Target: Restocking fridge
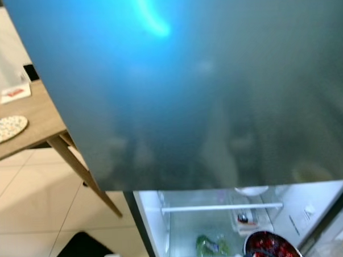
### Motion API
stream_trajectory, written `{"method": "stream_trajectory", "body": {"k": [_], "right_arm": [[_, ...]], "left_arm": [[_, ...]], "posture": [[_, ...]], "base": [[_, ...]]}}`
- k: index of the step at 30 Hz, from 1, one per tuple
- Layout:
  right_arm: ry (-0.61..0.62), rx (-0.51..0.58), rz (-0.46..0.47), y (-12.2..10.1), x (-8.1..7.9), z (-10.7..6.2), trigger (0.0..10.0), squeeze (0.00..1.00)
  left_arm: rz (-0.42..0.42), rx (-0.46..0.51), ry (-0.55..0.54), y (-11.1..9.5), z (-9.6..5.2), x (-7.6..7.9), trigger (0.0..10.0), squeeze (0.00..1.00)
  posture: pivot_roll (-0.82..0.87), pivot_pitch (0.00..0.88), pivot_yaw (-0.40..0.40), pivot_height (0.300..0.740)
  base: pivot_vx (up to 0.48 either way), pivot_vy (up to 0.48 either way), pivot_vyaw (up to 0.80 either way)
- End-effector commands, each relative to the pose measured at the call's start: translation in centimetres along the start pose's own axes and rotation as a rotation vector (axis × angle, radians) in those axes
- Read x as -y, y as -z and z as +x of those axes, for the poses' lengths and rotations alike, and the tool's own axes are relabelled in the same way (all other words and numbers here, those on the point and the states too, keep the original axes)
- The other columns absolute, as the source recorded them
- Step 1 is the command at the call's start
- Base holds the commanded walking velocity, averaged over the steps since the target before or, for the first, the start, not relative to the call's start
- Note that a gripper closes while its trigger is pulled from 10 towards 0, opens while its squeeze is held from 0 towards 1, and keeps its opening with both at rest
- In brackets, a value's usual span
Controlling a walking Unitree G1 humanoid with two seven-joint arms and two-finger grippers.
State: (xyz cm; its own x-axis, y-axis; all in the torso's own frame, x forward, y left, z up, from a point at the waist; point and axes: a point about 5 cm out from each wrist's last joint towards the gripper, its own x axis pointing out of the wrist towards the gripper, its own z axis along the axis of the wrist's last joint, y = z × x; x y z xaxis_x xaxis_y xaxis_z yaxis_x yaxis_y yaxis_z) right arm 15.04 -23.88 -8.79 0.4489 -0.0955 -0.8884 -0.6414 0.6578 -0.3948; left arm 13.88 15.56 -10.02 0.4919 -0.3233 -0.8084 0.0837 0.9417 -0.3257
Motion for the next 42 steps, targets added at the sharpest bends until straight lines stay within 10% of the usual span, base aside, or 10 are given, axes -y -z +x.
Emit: {"method": "stream_trajectory", "body": {"k": [1, 28, 42], "right_arm": [[0.023, -0.008, 0.005, 0.2, 0.5, 0.0, 10.0, 0.00], [0.006, 0.243, -0.307, -6.4, 2.4, 0.2, 10.0, 0.00], [0.029, 0.200, -0.323, -6.6, 3.0, 0.3, 10.0, 0.00]], "left_arm": [[0.009, -0.013, -0.008, 0.4, -0.2, -0.3, 10.0, 0.00], [0.056, 0.085, -0.002, -1.4, -0.4, -0.9, 10.0, 0.00], [0.464, 0.127, 0.170, -3.9, -0.1, 0.8, 10.0, 0.00]], "posture": [[-0.06, 0.002, -0.005, 0.740], [-0.05, 0.013, -0.006, 0.740], [-0.04, 0.016, -0.002, 0.721]], "base": [[0.000, 0.000, 0.00], [0.000, 0.000, 0.00], [0.000, 0.000, 0.00]]}}
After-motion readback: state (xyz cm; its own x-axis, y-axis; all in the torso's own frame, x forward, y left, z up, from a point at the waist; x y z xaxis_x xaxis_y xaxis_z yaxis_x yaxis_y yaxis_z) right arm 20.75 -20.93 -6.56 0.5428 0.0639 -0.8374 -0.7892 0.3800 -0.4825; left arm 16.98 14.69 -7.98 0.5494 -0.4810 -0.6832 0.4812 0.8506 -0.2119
